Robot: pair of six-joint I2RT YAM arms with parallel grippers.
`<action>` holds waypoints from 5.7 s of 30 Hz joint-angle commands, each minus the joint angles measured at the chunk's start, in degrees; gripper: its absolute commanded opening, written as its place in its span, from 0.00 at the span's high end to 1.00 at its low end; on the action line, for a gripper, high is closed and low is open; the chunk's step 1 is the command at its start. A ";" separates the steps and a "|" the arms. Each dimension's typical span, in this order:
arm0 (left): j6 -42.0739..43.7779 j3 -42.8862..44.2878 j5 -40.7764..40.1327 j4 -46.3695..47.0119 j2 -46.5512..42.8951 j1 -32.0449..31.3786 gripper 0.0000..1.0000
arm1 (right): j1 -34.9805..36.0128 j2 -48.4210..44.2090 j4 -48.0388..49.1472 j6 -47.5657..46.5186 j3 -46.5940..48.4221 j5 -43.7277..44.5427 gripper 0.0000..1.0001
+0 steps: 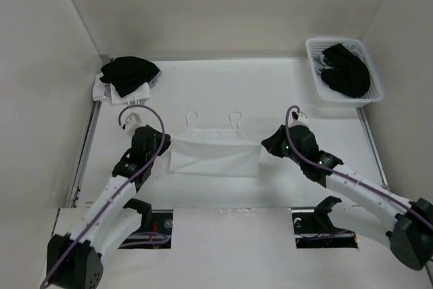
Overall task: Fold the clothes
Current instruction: Fold the tank top
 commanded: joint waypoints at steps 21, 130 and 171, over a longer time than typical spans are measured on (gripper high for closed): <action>1.94 17.03 -2.09 38.49 45.72 8.27 0.73 | -19.88 47.88 28.56 -2.84 25.71 -16.62 0.52; 5.89 0.40 4.51 22.94 14.33 2.99 0.97 | 14.04 11.04 13.09 9.20 -5.25 -4.31 0.46; 5.54 -1.45 6.00 22.85 11.78 3.43 0.97 | 15.54 30.46 31.03 18.35 -6.13 -5.45 0.52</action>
